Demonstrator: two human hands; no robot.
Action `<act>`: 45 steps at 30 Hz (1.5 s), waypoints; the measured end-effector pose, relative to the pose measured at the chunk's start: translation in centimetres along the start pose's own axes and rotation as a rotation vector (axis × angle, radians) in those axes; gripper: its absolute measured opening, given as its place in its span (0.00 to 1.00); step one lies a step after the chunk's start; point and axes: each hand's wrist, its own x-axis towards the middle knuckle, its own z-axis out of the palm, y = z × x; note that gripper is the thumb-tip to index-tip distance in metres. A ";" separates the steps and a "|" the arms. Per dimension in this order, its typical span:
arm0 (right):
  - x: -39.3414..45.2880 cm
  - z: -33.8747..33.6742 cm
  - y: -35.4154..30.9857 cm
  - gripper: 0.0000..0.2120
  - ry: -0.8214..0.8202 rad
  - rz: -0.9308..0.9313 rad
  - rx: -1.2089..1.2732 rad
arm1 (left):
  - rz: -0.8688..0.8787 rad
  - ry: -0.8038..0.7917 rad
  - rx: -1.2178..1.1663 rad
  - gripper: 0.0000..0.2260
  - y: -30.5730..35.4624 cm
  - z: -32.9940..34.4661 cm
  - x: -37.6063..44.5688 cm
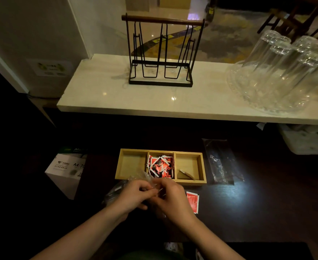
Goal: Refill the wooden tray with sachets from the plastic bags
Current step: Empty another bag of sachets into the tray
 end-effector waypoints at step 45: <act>2.1 -2.5 -1.1 0.04 0.076 -0.266 -0.355 | 0.288 0.262 0.036 0.13 1.4 -1.3 -0.5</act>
